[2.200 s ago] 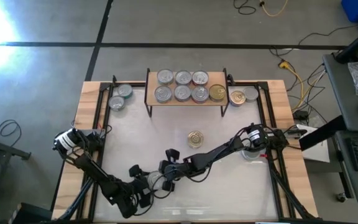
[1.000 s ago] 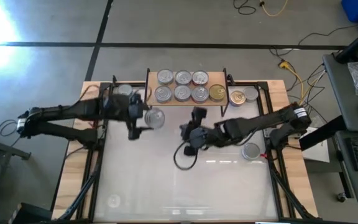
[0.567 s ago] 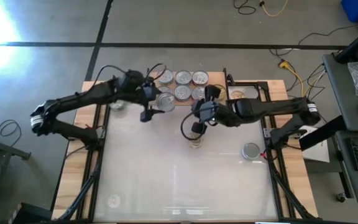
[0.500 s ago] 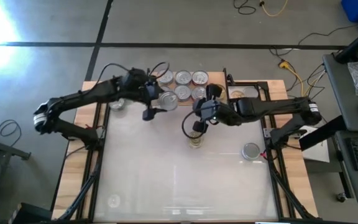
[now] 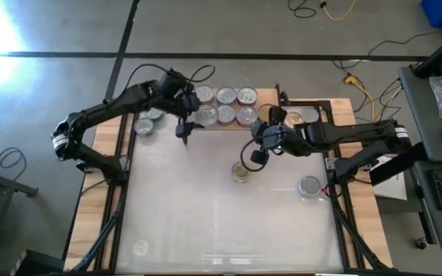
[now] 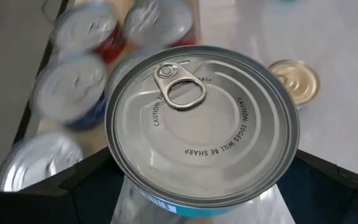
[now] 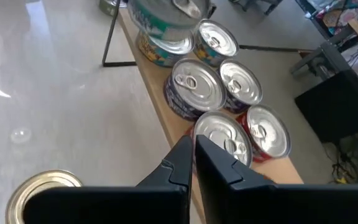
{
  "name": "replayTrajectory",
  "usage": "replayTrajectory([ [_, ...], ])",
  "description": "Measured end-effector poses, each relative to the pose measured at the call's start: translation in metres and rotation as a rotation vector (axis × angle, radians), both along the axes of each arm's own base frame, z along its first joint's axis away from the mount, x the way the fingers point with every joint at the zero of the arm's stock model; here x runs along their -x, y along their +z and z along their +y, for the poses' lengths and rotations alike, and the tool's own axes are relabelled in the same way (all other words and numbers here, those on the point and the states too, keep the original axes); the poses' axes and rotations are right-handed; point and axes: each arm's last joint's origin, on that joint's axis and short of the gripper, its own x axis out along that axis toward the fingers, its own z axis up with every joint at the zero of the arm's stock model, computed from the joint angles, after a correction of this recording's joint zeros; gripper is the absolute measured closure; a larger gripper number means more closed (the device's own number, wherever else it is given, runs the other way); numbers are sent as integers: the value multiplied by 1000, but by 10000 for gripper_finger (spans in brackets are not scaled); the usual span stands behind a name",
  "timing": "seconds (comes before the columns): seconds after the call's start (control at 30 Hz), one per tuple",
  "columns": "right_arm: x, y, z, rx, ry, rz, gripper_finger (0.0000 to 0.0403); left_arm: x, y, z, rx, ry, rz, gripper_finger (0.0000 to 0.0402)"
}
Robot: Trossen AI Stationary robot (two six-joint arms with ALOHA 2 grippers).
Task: Stack canned seafood by type on shelf
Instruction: Stack the bottom yellow-blue tuna can on top of the other yellow-blue tuna can on the shelf
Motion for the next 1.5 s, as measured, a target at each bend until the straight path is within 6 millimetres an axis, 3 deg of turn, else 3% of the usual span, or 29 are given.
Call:
replayTrajectory([
  [0.27,2,-18,0,-7,8,-62,390,18,-12,24,34,46,-27,58],
  [0.77,-43,-31,-2,59,113,-176,390,19,-37,47,54,-12,15,52],
  [0.93,-63,-31,-33,-4,259,-325,390,20,-38,47,43,21,32,26],
  [1.1,-82,-45,-74,-55,324,-439,390,20,-38,48,40,39,34,18],
  [1.27,-103,-53,-119,-101,276,-449,390,19,-38,49,63,60,22,16],
  [1.5,-133,-54,-154,-175,317,-394,390,18,-37,47,114,34,-9,15],
])
